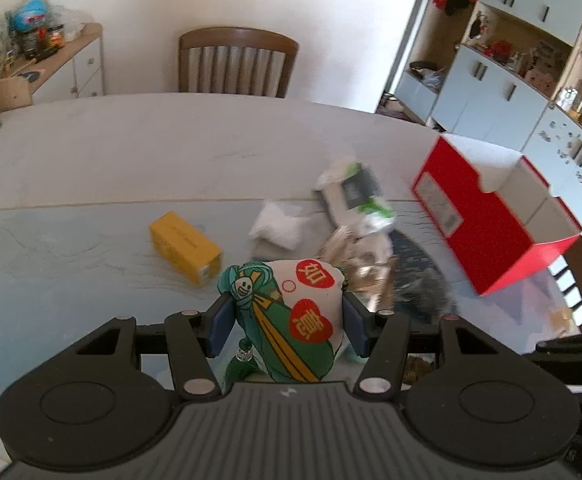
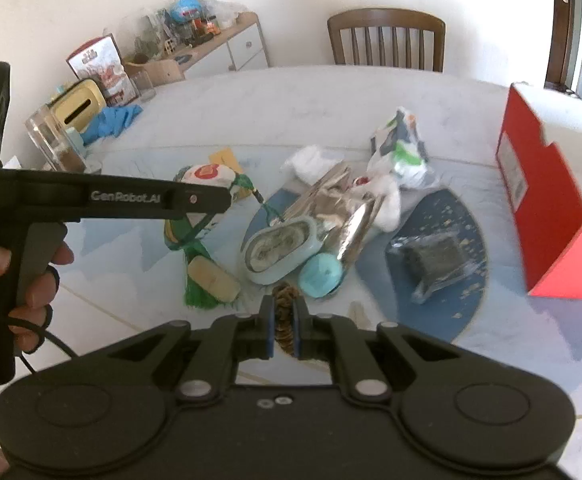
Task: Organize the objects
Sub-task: 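Grasp the green charm pouch with the left tool while the right tool grasps the brown bead bracelet, then carry the pouch and bracelet with both tools over the red shoebox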
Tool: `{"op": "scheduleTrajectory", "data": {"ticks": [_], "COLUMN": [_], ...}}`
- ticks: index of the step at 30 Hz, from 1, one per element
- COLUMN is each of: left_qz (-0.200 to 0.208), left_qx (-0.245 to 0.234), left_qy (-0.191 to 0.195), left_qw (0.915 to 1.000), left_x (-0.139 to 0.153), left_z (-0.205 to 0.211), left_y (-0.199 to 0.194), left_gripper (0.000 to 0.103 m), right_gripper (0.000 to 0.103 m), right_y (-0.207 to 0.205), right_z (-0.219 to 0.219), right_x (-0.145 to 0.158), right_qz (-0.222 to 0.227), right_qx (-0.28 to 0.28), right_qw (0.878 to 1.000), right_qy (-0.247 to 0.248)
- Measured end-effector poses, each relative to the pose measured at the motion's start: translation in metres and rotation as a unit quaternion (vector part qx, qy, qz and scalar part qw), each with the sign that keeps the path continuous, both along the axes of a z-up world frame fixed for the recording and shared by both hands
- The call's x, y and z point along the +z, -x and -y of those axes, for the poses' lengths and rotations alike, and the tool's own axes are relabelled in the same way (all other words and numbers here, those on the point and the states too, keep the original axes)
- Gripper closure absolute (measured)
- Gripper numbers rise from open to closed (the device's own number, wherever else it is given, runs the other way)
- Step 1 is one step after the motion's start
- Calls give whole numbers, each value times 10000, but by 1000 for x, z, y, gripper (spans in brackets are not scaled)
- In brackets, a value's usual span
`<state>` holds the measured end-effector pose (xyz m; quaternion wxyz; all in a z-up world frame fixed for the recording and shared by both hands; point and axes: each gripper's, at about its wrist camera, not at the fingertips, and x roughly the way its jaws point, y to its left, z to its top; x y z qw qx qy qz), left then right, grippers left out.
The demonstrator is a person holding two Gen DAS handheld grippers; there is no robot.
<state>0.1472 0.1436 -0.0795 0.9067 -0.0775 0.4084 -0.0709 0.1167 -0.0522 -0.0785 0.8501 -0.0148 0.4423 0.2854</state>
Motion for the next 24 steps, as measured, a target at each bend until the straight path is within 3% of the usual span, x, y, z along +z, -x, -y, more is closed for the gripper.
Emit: {"op": "scheduleTrajectory", "data": {"ticks": [15, 24], "left_qz": [276, 272], "left_qx": [-605, -1055], "left_qy": [44, 31], "left_qw": [9978, 9940], "left_x": [67, 82], "left_z": [91, 171], "left_y": [-27, -64], "left_gripper": [46, 46], "right_gripper": [96, 96], "right_y": [-34, -69], "right_z": [101, 174], "right_x": [64, 85], "right_qz": [442, 684], "right_qx": [-405, -715], "right_qw": [9971, 9941], "right_qy": [-476, -455]}}
